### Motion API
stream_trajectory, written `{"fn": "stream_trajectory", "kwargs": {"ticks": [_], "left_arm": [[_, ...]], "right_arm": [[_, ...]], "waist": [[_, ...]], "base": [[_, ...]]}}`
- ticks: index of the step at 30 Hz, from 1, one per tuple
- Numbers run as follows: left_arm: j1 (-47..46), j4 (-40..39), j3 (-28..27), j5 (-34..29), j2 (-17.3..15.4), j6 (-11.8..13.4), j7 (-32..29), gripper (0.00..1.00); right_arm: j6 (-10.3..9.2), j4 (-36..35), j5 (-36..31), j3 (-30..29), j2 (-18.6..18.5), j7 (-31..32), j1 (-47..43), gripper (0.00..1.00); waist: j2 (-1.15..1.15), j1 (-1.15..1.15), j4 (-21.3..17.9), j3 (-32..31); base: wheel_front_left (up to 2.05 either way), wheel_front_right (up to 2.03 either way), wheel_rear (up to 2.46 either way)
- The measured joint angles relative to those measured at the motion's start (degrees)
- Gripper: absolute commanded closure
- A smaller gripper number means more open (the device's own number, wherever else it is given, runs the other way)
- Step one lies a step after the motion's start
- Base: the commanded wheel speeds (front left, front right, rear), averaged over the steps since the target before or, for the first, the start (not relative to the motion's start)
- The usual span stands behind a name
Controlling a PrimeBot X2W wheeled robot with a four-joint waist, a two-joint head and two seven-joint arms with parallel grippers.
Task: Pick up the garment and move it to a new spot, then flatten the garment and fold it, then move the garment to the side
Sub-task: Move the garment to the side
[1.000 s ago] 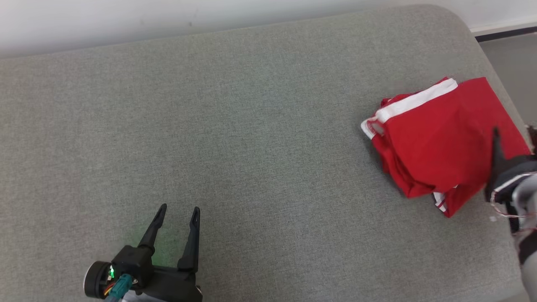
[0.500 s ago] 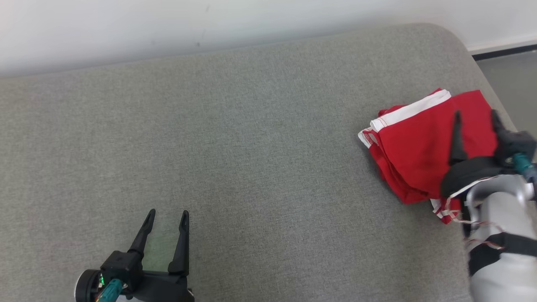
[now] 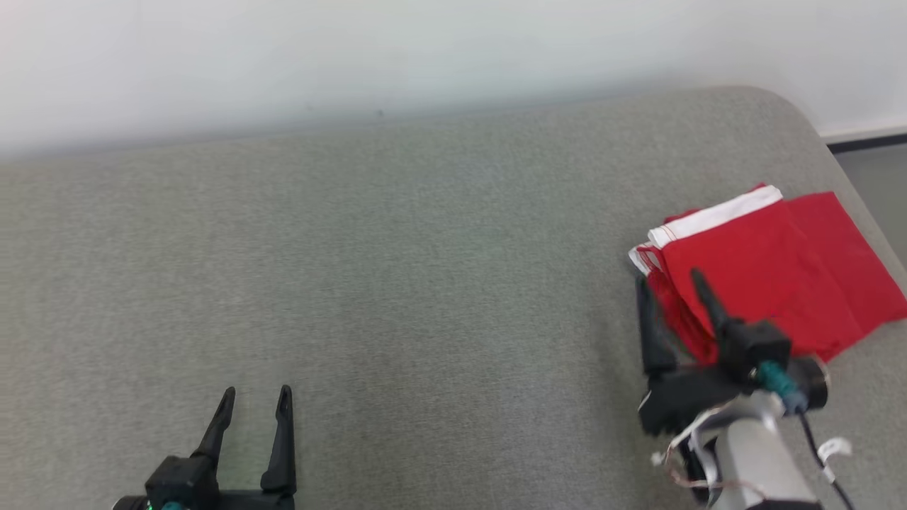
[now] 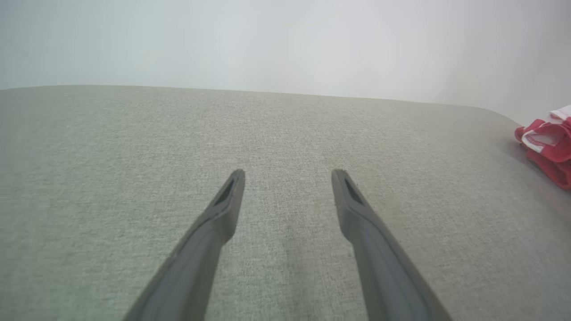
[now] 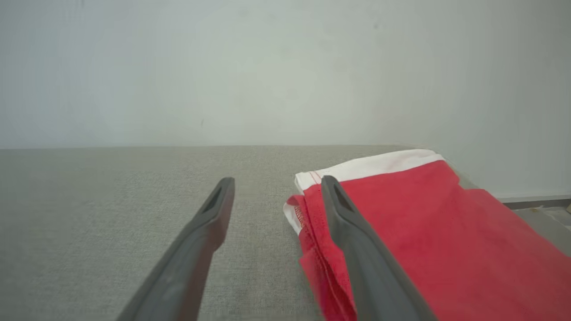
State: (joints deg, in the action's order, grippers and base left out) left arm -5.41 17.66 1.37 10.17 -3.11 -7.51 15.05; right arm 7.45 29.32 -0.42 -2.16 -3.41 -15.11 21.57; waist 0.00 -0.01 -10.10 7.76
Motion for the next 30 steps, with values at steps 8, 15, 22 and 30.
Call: {"fn": "stream_trajectory", "kwargs": {"ticks": [8, 15, 22, 30], "left_arm": [[2.0, 0.1, -1.2, 0.0, 0.1, 0.0, 0.0, 0.00], [4.0, 0.4, -2.1, 0.2, 0.1, 0.0, 0.0, 0.00], [5.3, 0.4, -3.0, 0.1, 0.2, 0.2, 0.0, 0.00], [5.5, 0.2, -3.7, -0.1, 0.2, 0.5, 0.0, 0.00]], "right_arm": [[0.00, -0.9, 3.1, 2.2, 0.4, 0.0, -5.2, 0.00], [0.00, -1.1, 6.0, 3.1, 0.4, 0.0, -9.1, 0.00], [0.00, -1.2, 6.4, 4.4, 0.5, 0.0, -11.8, 0.00], [0.00, -2.9, 4.8, 4.2, 0.5, 0.0, -12.6, 0.00]], "waist": [[0.00, 0.00, 2.6, -2.0], [0.00, 0.00, 4.6, -4.4], [-0.01, 0.00, 5.9, -6.2], [0.00, 0.00, 6.3, -7.2]], "base": [[0.00, 0.00, 0.00], [0.00, 0.00, 0.00], [0.00, 0.00, 0.00], [0.00, 0.00, 0.00]]}}
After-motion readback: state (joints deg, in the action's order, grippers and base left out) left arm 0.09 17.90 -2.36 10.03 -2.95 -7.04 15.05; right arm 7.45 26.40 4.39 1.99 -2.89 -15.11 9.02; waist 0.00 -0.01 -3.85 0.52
